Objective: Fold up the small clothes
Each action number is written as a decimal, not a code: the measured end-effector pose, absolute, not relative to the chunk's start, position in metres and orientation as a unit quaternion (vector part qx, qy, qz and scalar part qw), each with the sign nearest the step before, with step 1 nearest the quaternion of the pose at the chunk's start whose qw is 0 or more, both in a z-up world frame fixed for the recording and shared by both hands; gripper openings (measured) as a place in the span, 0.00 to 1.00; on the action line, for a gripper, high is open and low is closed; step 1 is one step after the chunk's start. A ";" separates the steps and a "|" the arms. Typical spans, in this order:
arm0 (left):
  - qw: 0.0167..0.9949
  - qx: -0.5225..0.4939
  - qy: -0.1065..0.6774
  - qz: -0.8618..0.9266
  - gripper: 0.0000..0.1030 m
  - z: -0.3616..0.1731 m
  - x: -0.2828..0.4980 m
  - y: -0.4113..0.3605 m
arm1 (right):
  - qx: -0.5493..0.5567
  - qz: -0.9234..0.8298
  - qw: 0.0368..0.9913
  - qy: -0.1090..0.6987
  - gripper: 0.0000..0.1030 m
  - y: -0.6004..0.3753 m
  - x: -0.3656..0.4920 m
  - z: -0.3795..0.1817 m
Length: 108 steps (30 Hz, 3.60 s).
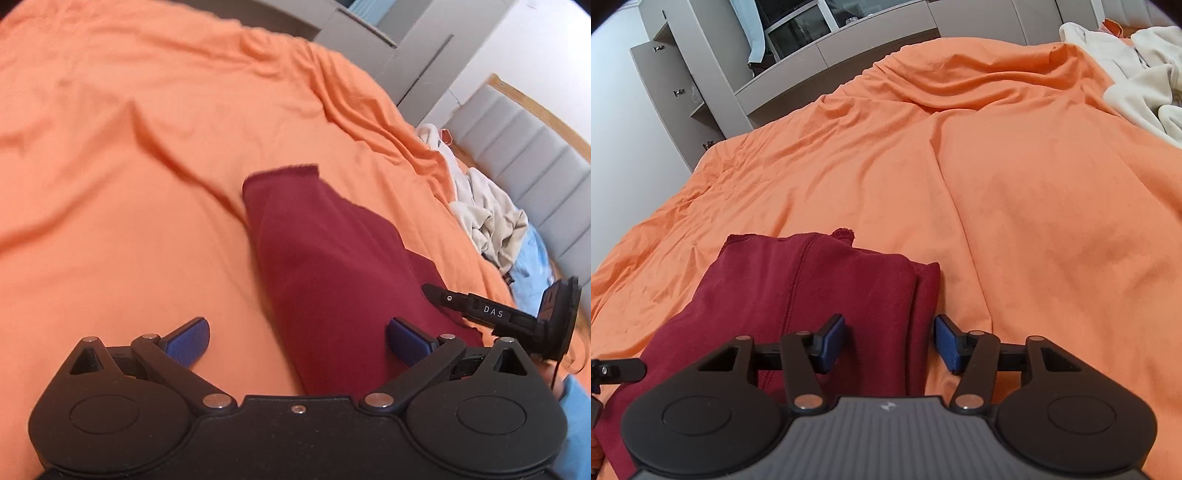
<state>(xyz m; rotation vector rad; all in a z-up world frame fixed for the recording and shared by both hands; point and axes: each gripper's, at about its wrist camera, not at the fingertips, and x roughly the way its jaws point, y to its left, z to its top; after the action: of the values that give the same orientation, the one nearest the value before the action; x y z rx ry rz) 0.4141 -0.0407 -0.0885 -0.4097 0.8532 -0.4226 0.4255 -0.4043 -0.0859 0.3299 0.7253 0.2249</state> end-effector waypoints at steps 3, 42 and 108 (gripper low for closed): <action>0.862 -0.210 0.415 -0.201 1.00 -0.093 0.417 -0.037 | 0.154 0.107 0.916 0.355 0.57 -0.402 0.426 -0.086; 0.867 -0.176 0.422 -0.198 0.97 -0.100 0.417 -0.042 | 0.054 0.098 0.936 0.334 0.26 -0.374 0.418 -0.075; 0.920 -0.122 0.362 -0.085 0.93 -0.049 0.372 0.039 | -0.002 0.086 0.961 0.263 1.00 -0.236 0.365 -0.022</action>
<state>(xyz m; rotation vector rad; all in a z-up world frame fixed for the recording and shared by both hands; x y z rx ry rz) 0.3723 0.0385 -0.0486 -0.2502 0.7449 -0.1755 0.3648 -0.2358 -0.0222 -0.0042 0.5321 0.1738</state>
